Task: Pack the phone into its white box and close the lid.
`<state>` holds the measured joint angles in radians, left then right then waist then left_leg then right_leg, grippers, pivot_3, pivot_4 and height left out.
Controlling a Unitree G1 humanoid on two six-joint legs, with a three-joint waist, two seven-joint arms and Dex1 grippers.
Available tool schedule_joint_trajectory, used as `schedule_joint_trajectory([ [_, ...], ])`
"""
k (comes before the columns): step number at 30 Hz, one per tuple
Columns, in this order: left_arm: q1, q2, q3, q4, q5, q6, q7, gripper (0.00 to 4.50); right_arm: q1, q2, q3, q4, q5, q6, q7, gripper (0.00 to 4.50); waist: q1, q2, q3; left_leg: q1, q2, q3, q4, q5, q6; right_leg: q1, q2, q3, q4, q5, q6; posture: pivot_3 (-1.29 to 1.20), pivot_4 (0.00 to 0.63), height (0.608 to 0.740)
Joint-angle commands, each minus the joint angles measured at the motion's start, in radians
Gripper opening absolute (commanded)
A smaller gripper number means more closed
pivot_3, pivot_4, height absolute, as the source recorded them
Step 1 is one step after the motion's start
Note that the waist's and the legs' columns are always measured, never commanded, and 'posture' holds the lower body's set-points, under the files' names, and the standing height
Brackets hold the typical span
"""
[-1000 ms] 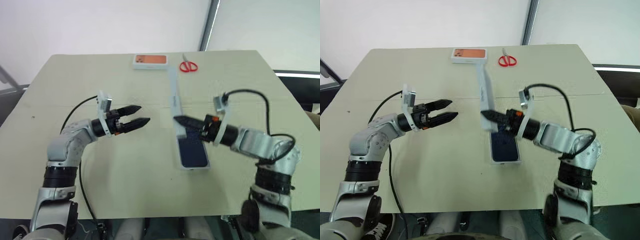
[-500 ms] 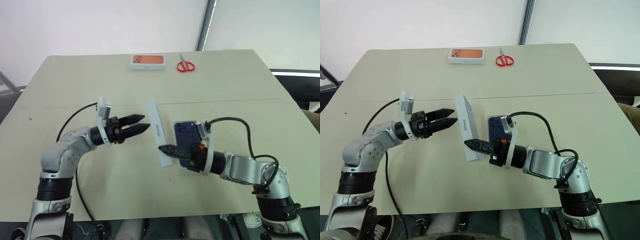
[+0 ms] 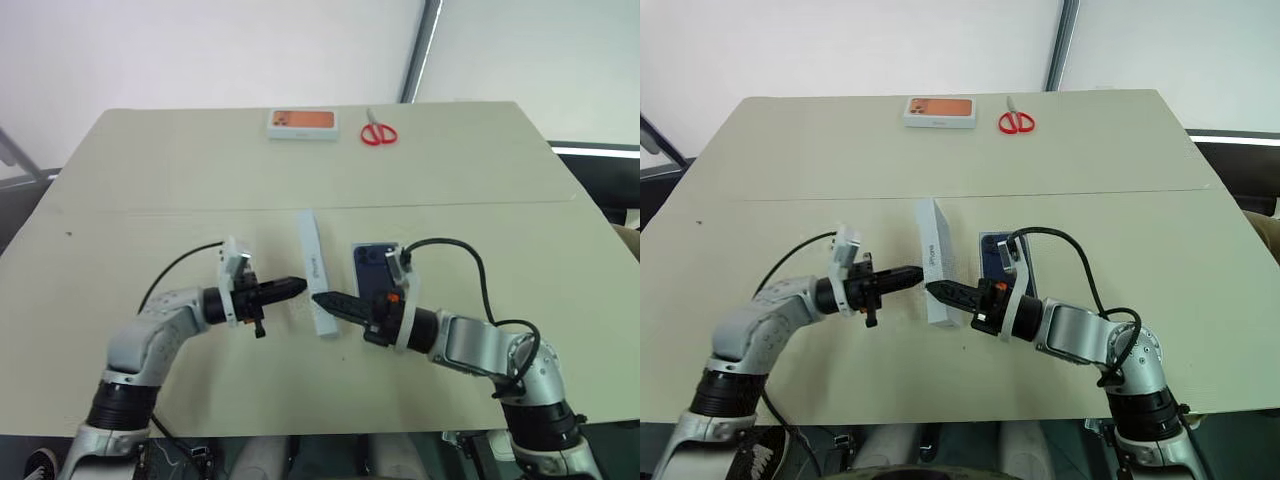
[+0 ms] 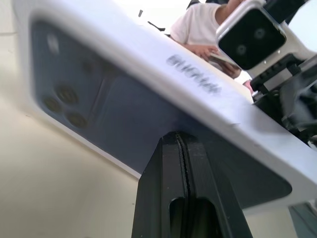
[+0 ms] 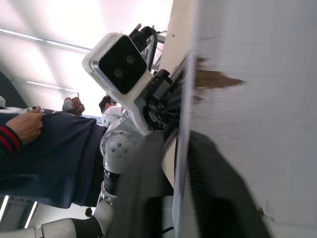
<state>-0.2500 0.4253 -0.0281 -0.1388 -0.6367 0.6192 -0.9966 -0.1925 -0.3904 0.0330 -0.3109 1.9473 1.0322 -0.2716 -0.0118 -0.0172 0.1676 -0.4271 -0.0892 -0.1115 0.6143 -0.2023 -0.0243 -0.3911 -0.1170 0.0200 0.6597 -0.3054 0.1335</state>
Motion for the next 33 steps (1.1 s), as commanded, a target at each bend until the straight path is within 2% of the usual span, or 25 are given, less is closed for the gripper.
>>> schedule_joint_trajectory([
  [1, -0.029, -0.015, -0.01, -0.023, -0.003, -0.018, 0.01, 0.0, -0.016, -0.008, -0.022, 0.002, 0.025, -0.006, -0.029, 2.97, -0.001, 0.0, 0.0, 0.0, 0.0, 0.0, 0.0, 0.0, 0.0, 0.0, 0.0, 0.0, 0.0, 0.0, 0.0, 0.0, 0.15, 0.74],
  [4, -0.037, -0.027, -0.012, -0.015, 0.001, -0.018, 0.014, 0.0, -0.088, -0.113, -0.059, 0.034, 0.025, 0.004, -0.012, 4.48, -0.001, 0.0, 0.0, 0.0, 0.0, 0.0, 0.0, 0.0, 0.0, 0.0, 0.0, 0.0, 0.0, 0.0, 0.0, 0.0, 0.15, 0.74],
  [6, -0.037, -0.032, -0.015, -0.014, 0.004, -0.021, 0.014, 0.0, -0.129, -0.2, -0.071, 0.043, -0.005, 0.018, 0.018, 4.48, 0.0, 0.001, 0.0, 0.0, 0.0, 0.001, 0.0, 0.0, 0.0, 0.0, 0.0, 0.0, 0.0, 0.0, 0.0, 0.0, 0.15, 0.74],
  [8, -0.042, -0.045, -0.03, -0.009, 0.008, -0.025, 0.012, 0.0, -0.17, -0.292, -0.143, 0.071, -0.026, 0.012, 0.086, 4.48, 0.001, 0.001, 0.001, 0.0, 0.0, 0.0, 0.0, 0.0, 0.001, 0.001, 0.0, -0.002, -0.001, 0.0, 0.0, 0.0, 0.15, 0.74],
  [10, -0.049, -0.062, -0.044, -0.002, 0.01, -0.026, 0.012, 0.0, -0.187, -0.375, -0.184, 0.057, -0.118, 0.03, 0.198, 4.48, 0.002, 0.001, 0.001, 0.0, 0.0, 0.0, 0.0, 0.0, 0.001, 0.002, 0.0, -0.002, -0.002, 0.0, 0.0, 0.0, 0.15, 0.74],
  [13, -0.061, -0.089, -0.064, 0.009, 0.021, -0.035, 0.019, 0.0, -0.172, -0.449, -0.199, 0.019, -0.311, 0.01, 0.344, 4.48, 0.001, 0.0, 0.0, 0.0, 0.0, 0.0, 0.001, -0.001, 0.002, 0.002, 0.001, -0.003, -0.003, 0.0, 0.0, 0.0, 0.15, 0.74],
  [14, -0.063, -0.096, -0.071, 0.009, 0.024, -0.037, 0.019, 0.0, -0.161, -0.482, -0.186, -0.004, -0.424, -0.023, 0.409, 4.48, 0.0, 0.0, 0.0, 0.0, 0.0, 0.0, 0.001, -0.001, 0.002, 0.003, 0.001, -0.003, -0.003, 0.0, 0.0, 0.0, 0.15, 0.74],
  [18, -0.089, -0.141, -0.104, 0.027, 0.037, -0.046, 0.029, 0.0, -0.1, -0.6, -0.098, -0.059, -0.862, -0.216, 0.64, 4.48, 0.001, 0.001, 0.0, 0.0, 0.0, 0.001, 0.001, -0.001, 0.002, 0.002, 0.001, -0.003, -0.003, 0.0, 0.001, 0.0, 0.15, 0.74],
  [21, -0.102, -0.157, -0.115, 0.045, 0.052, -0.057, 0.032, 0.0, -0.049, -0.63, -0.042, -0.086, -1.066, -0.34, 0.761, 4.48, 0.001, 0.0, 0.001, 0.0, -0.001, 0.001, 0.001, -0.001, 0.002, 0.002, 0.001, -0.003, -0.003, 0.0, 0.001, 0.0, 0.15, 0.74],
  [23, -0.109, -0.16, -0.119, 0.057, 0.059, -0.066, 0.03, 0.0, -0.029, -0.619, -0.039, -0.055, -1.145, -0.377, 0.791, 3.97, -0.001, 0.0, 0.001, 0.0, 0.0, 0.001, 0.001, -0.001, 0.002, 0.002, 0.001, -0.003, -0.003, 0.0, 0.001, 0.0, 0.15, 0.74],
  [25, -0.112, -0.156, -0.113, 0.059, 0.057, -0.064, 0.027, 0.0, -0.016, -0.618, -0.023, -0.034, -1.266, -0.455, 0.814, 3.22, 0.0, 0.0, 0.001, 0.0, 0.0, 0.001, 0.001, -0.001, 0.002, 0.002, 0.001, -0.003, -0.003, 0.0, 0.001, 0.0, 0.15, 0.74],
  [28, -0.108, -0.143, -0.106, 0.06, 0.055, -0.064, 0.02, 0.0, -0.011, -0.599, -0.021, -0.016, -1.367, -0.517, 0.843, 1.64, 0.001, 0.0, 0.001, 0.0, -0.001, 0.001, 0.001, -0.001, 0.002, 0.002, 0.0, -0.003, -0.003, 0.0, 0.001, 0.0, 0.15, 0.74],
  [29, -0.108, -0.141, -0.106, 0.061, 0.054, -0.065, 0.019, 0.0, -0.011, -0.589, -0.025, -0.012, -1.38, -0.522, 0.853, 0.97, 0.001, 0.0, 0.001, 0.0, -0.001, 0.001, 0.001, -0.001, 0.002, 0.002, 0.0, -0.003, -0.003, 0.0, 0.001, 0.0, 0.15, 0.74],
  [31, -0.099, -0.124, -0.098, 0.056, 0.051, -0.062, 0.015, 0.0, -0.001, -0.578, -0.018, -0.008, -1.437, -0.562, 0.874, 0.06, 0.001, 0.0, 0.001, 0.0, -0.001, 0.001, 0.001, -0.001, 0.002, 0.002, 0.0, -0.003, -0.003, 0.0, 0.001, 0.0, 0.15, 0.74],
  [33, -0.091, -0.105, -0.091, 0.05, 0.055, -0.066, 0.01, 0.0, 0.007, -0.57, -0.007, -0.006, -1.497, -0.601, 0.891, 0.06, 0.001, 0.001, 0.001, 0.0, -0.001, 0.001, 0.001, -0.001, 0.002, 0.002, 0.0, -0.003, -0.003, 0.0, 0.001, 0.0, 0.15, 0.74],
])
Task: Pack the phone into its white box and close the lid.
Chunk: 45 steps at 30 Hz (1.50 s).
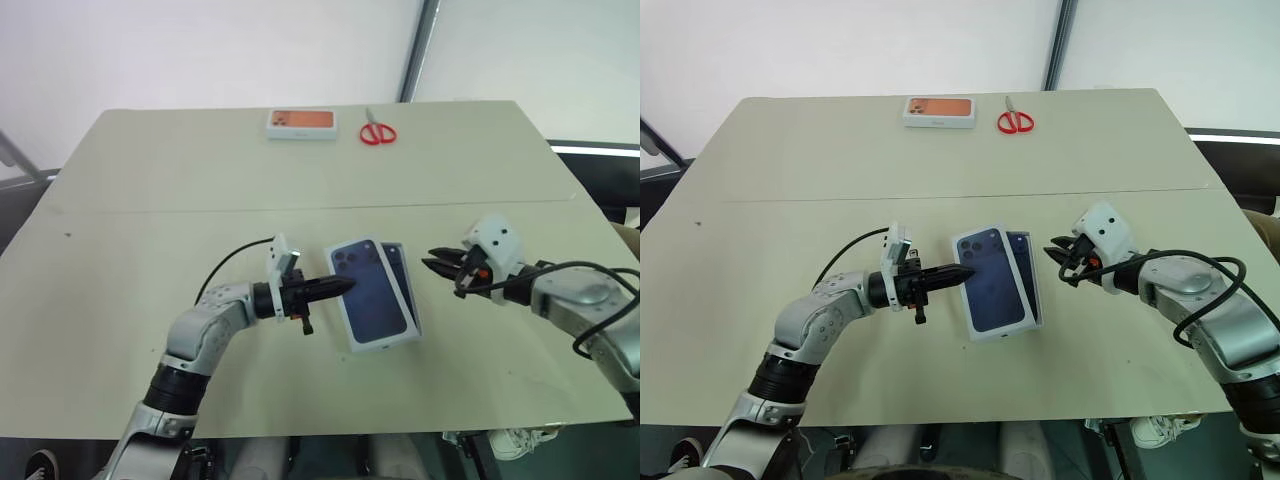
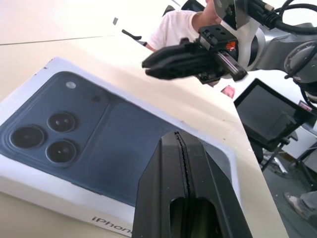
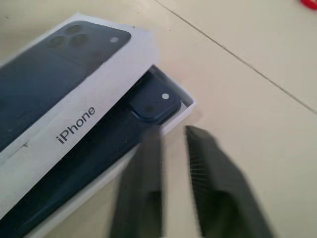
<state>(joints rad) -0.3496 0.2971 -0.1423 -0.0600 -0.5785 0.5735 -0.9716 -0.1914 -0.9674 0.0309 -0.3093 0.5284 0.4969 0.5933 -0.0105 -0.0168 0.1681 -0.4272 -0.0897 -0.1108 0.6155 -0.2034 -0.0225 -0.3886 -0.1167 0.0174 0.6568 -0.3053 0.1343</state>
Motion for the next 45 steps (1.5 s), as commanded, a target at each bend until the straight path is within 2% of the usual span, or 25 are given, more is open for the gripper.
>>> schedule_joint_trajectory([
  [1, 0.01, 0.029, 0.024, -0.03, -0.002, -0.023, -0.016, 0.0, 0.008, 0.012, -0.004, -0.007, -0.097, -0.076, 0.034, 0.06, 0.0, 0.0, 0.0, 0.0, 0.0, 0.0, 0.0, 0.0, 0.0, 0.0, 0.0, 0.0, 0.0, 0.0, 0.0, 0.0, 0.15, 0.74],
  [4, 0.022, 0.058, 0.04, -0.052, -0.02, -0.007, -0.02, 0.0, 0.017, 0.04, -0.01, -0.027, -0.115, -0.09, 0.064, 0.06, 0.0, 0.0, 0.0, 0.0, 0.0, 0.0, 0.0, 0.0, 0.0, 0.0, 0.0, 0.0, 0.0, 0.0, 0.0, 0.0, 0.15, 0.74],
  [11, 0.108, 0.194, 0.078, -0.148, -0.071, 0.076, -0.052, 0.0, 0.039, 0.08, -0.006, -0.062, -0.154, -0.122, 0.135, 0.06, -0.001, 0.0, 0.0, 0.0, 0.0, 0.0, 0.0, 0.0, 0.0, 0.0, 0.0, 0.0, 0.0, 0.0, 0.0, 0.0, 0.15, 0.74],
  [15, 0.148, 0.236, 0.098, -0.125, -0.044, 0.054, -0.047, 0.0, 0.033, 0.112, 0.04, -0.047, -0.23, -0.127, 0.13, 0.06, 0.001, 0.0, 0.0, 0.0, 0.0, 0.0, 0.0, 0.0, 0.0, 0.0, -0.001, 0.0, 0.0, 0.0, 0.0, 0.0, 0.15, 0.74],
  [19, 0.161, 0.259, 0.05, -0.084, 0.031, 0.001, -0.061, 0.0, 0.018, 0.132, 0.075, -0.036, -0.294, -0.138, 0.137, 0.06, 0.001, 0.0, 0.0, 0.0, 0.0, -0.001, 0.0, 0.0, 0.0, 0.0, -0.001, 0.0, 0.0, 0.0, 0.0, 0.0, 0.15, 0.74],
  [32, 0.046, 0.077, -0.039, 0.061, 0.112, -0.049, -0.002, 0.0, -0.001, 0.159, 0.066, -0.046, -0.355, -0.107, 0.164, 0.06, 0.001, 0.0, 0.0, 0.0, 0.0, -0.001, 0.0, 0.0, -0.001, 0.0, -0.001, 0.0, -0.001, 0.0, 0.0, 0.0, 0.15, 0.74],
  [41, 0.02, 0.041, -0.037, 0.12, 0.133, -0.067, -0.001, 0.0, 0.012, 0.163, 0.046, -0.076, -0.358, -0.092, 0.164, 0.06, 0.001, 0.0, 0.0, 0.001, -0.001, -0.001, 0.0, 0.0, 0.0, 0.001, -0.001, -0.001, -0.001, 0.0, 0.0, 0.0, 0.15, 0.74],
  [45, -0.018, -0.006, -0.025, 0.143, 0.133, -0.072, 0.035, 0.0, 0.008, 0.164, 0.033, -0.078, -0.354, -0.1, 0.166, 0.06, 0.007, 0.0, 0.0, 0.001, -0.001, -0.001, 0.001, 0.0, 0.0, 0.002, -0.001, -0.001, -0.001, 0.0, 0.0, 0.0, 0.15, 0.74],
])
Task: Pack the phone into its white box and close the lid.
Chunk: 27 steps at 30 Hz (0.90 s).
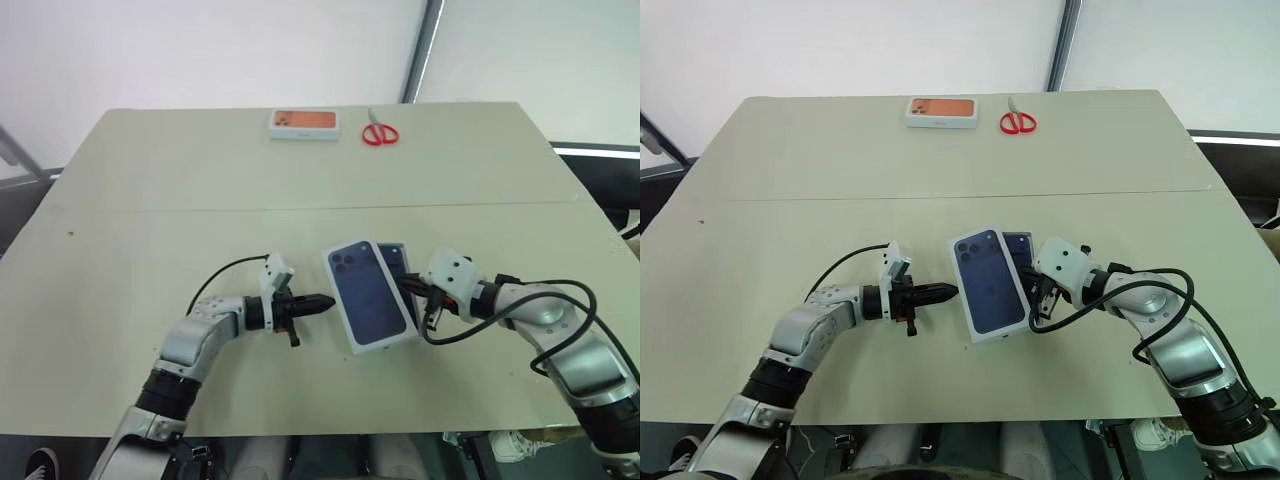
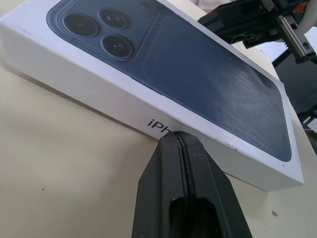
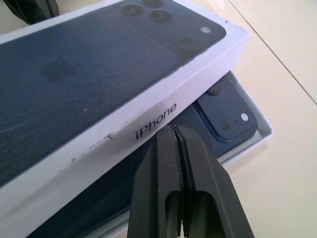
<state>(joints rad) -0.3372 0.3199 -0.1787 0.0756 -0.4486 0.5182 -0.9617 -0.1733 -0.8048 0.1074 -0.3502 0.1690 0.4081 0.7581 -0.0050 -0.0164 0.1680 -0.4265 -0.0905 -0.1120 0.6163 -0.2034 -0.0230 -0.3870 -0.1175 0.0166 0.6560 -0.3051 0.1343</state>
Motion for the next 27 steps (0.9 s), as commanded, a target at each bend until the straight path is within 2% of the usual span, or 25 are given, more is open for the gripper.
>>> schedule_joint_trajectory([
  [1, -0.038, -0.038, 0.013, 0.014, 0.005, -0.018, 0.031, 0.0, -0.011, 0.002, -0.046, -0.039, 0.007, -0.012, 0.003, 0.06, 0.003, 0.0, 0.0, 0.0, 0.0, 0.0, 0.0, 0.0, 0.0, 0.0, 0.0, 0.0, 0.0, 0.0, 0.0, 0.0, 0.15, 0.74],
  [15, -0.112, -0.127, 0.005, 0.053, 0.029, -0.045, 0.058, 0.0, 0.05, -0.018, -0.088, -0.03, -0.027, -0.025, 0.014, 0.06, 0.017, 0.0, 0.0, 0.0, 0.0, 0.0, 0.002, 0.0, 0.0, 0.001, 0.0, 0.0, 0.001, 0.0, 0.0, 0.0, 0.15, 0.74],
  [27, -0.146, -0.15, -0.028, 0.107, 0.061, -0.058, 0.029, 0.0, 0.092, -0.024, -0.116, -0.012, -0.058, -0.043, 0.019, 0.06, 0.017, 0.0, 0.0, 0.0, 0.0, 0.0, 0.002, 0.0, 0.0, 0.0, 0.001, 0.0, 0.001, 0.0, 0.0, 0.0, 0.15, 0.74],
])
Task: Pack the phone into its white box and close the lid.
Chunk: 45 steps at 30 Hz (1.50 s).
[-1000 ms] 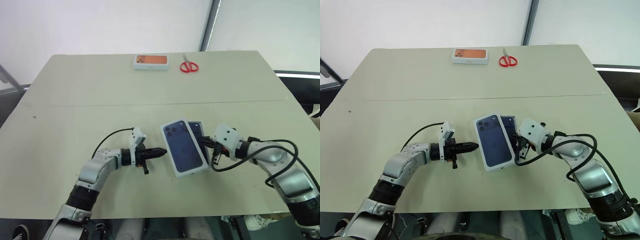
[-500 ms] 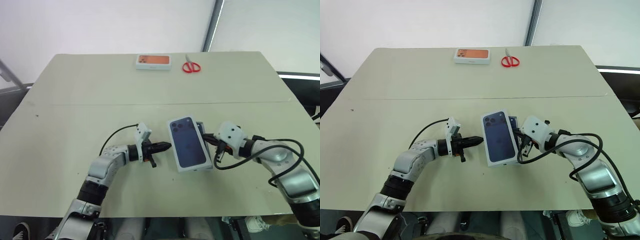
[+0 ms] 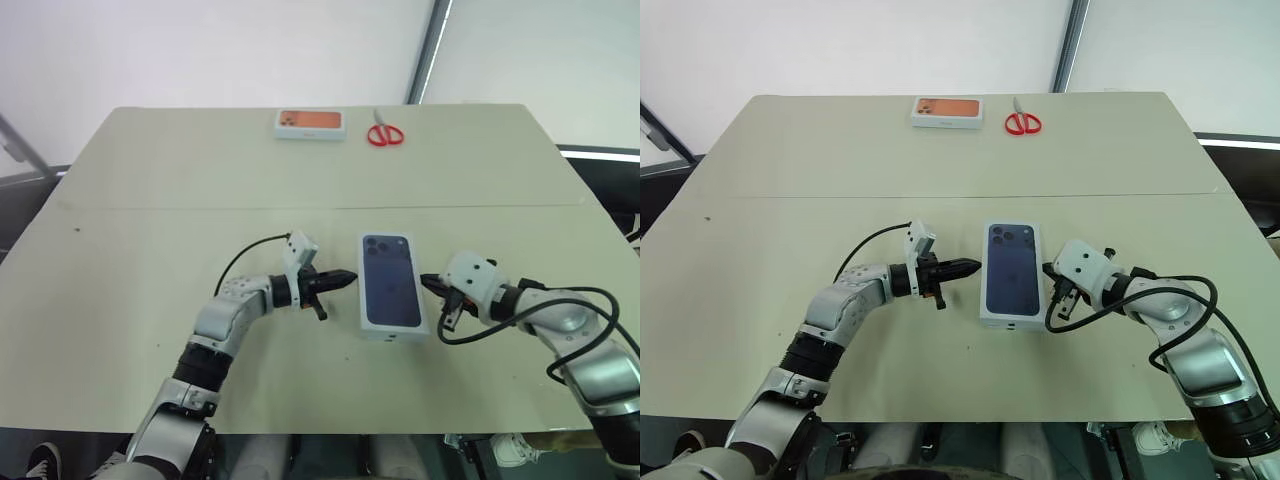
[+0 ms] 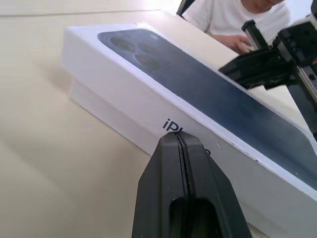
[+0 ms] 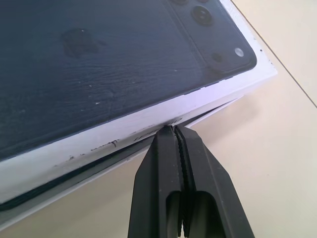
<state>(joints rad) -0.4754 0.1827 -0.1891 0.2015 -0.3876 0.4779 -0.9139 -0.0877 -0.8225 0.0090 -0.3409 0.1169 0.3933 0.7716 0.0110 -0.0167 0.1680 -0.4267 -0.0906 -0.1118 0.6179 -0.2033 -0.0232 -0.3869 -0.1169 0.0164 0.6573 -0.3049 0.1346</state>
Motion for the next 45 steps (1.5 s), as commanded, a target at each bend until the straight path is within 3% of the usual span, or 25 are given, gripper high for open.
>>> schedule_joint_trajectory([
  [1, -0.006, -0.012, -0.017, -0.021, -0.001, -0.015, -0.02, 0.0, 0.01, -0.007, -0.018, -0.023, -0.008, -0.03, 0.005, 0.06, 0.001, 0.0, 0.0, 0.0, 0.0, 0.0, 0.0, 0.0, 0.0, 0.0, 0.0, 0.0, 0.0, 0.0, 0.0, 0.0, 0.15, 0.74],
  [22, -0.004, -0.033, -0.021, -0.019, 0.015, -0.007, -0.003, 0.0, 0.023, -0.01, 0.002, 0.009, -0.067, -0.062, 0.015, 0.06, 0.0, 0.0, 0.0, 0.0, 0.0, 0.0, 0.0, 0.0, 0.0, 0.0, 0.0, 0.0, 0.0, 0.0, 0.0, 0.0, 0.15, 0.74],
  [45, 0.018, -0.006, 0.003, -0.04, 0.002, 0.015, 0.019, 0.0, -0.01, -0.007, 0.006, -0.022, -0.033, 0.0, 0.067, 0.06, 0.0, 0.0, 0.0, 0.0, 0.0, 0.0, 0.0, 0.0, 0.0, 0.0, 0.0, 0.0, 0.001, 0.0, 0.0, 0.0, 0.15, 0.74],
])
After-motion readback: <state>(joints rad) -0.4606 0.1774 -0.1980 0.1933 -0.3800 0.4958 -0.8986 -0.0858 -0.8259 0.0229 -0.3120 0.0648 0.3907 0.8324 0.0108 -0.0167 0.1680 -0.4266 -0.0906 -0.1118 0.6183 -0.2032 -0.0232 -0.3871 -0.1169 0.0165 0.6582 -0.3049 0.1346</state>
